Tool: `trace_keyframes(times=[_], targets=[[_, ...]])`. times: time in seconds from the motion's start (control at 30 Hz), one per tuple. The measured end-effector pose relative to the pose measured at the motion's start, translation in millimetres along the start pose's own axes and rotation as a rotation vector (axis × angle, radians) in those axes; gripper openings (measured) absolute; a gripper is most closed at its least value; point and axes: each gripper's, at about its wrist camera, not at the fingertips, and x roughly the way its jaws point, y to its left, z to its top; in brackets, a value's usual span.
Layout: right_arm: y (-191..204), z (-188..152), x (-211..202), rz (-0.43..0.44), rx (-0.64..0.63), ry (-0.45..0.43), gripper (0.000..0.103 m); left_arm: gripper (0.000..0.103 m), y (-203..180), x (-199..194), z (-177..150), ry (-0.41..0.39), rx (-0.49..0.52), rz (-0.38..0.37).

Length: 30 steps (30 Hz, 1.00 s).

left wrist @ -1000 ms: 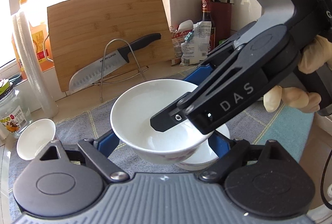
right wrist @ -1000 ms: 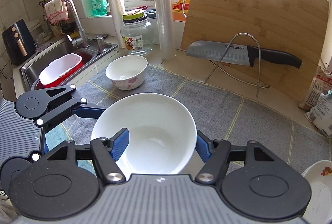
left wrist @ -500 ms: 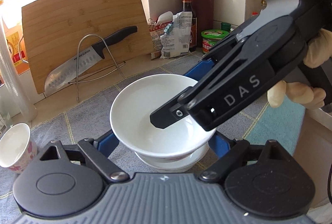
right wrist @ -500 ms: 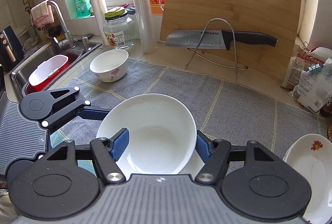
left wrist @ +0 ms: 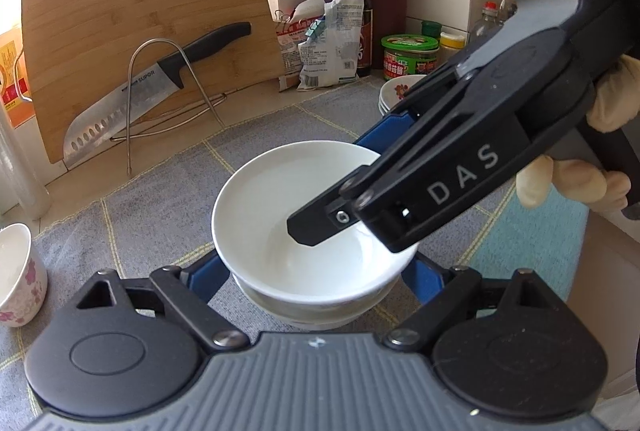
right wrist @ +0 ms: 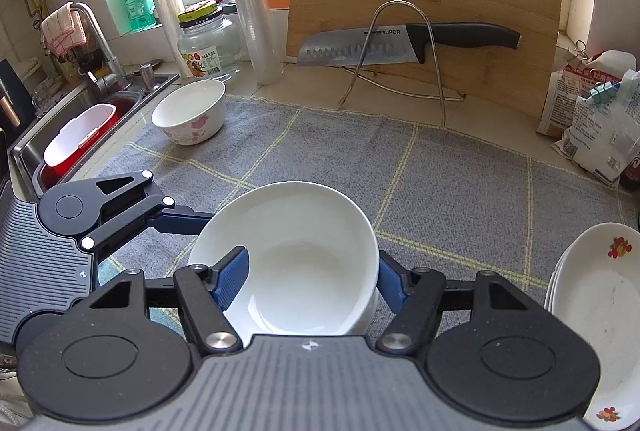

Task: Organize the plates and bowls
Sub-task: 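Lower the held bowl into the placed bowl and open the right gripper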

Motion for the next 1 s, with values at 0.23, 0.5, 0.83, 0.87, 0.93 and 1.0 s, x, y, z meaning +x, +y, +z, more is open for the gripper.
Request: trace_keyframes(times=[0.23, 0.5, 0.83, 0.87, 0.93, 1.0], targets=[[0.6, -0.2, 5.5, -0.002, -0.009, 0.010, 0.073, 0.092, 1.2, 1.9, -0.9, 0.012, -0.009, 0.004], [0.4, -0.4, 8.5, -0.012, -0.013, 0.019, 0.073, 0.092, 2.1, 2.9, 0.6, 0.016, -0.012, -0.006], [0.0, -0.5, 8.0, -0.011, -0.011, 0.019, 0.073, 0.092, 6.2, 2.3, -0.7, 0.015, -0.023, -0.024], [-0.1, -0.5, 8.3, -0.012, -0.011, 0.020, 0.073, 0.092, 6.3, 2.5, -0.6, 0.016, -0.023, -0.026], [-0.9, -0.6, 8.8, -0.012, -0.008, 0.022, 0.073, 0.093, 6.1, 3.2, -0.7, 0.017, -0.022, -0.029], [-1.1, -1.0, 9.2, -0.008, -0.006, 0.023, 0.073, 0.095, 6.6, 4.7, -0.9, 0.024, -0.025, -0.033]])
